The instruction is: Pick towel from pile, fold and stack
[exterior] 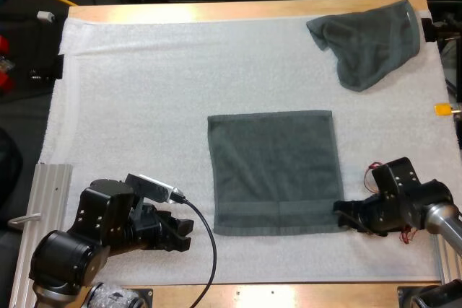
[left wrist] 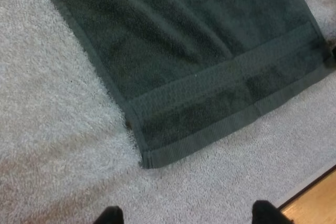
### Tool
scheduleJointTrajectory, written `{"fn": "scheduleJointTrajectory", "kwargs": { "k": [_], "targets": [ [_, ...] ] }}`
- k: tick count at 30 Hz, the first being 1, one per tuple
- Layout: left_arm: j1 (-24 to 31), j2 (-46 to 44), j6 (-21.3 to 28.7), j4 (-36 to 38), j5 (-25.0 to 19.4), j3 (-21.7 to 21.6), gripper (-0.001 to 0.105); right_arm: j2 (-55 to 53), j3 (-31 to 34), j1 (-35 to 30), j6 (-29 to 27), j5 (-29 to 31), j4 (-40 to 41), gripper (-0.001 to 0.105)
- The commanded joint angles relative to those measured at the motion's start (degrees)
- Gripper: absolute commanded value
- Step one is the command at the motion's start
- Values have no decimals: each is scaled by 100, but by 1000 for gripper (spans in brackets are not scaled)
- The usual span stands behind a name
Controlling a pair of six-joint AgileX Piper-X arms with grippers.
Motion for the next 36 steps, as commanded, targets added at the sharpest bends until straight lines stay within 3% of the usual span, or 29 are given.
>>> {"fn": "scheduleJointTrajectory", "kwargs": {
  "k": [1,11,21,29,34,36],
  "targets": [
    [10,-12,-42,-34,28,-1,50,36,-11,7,61,-128,-64,44],
    [10,-12,-42,-34,28,-1,50,490,-11,7,173,-313,-283,43],
    [10,-12,29,-364,41,-1,50,637,-11,7,164,-408,-283,0],
    [10,-12,375,-482,242,12,50,201,-11,7,103,-389,-200,0],
    [10,171,879,-454,279,12,69,-414,-11,7,133,-376,-2,0],
    [10,298,913,-454,284,12,69,-592,-11,7,144,-332,128,0]
  ]
}}
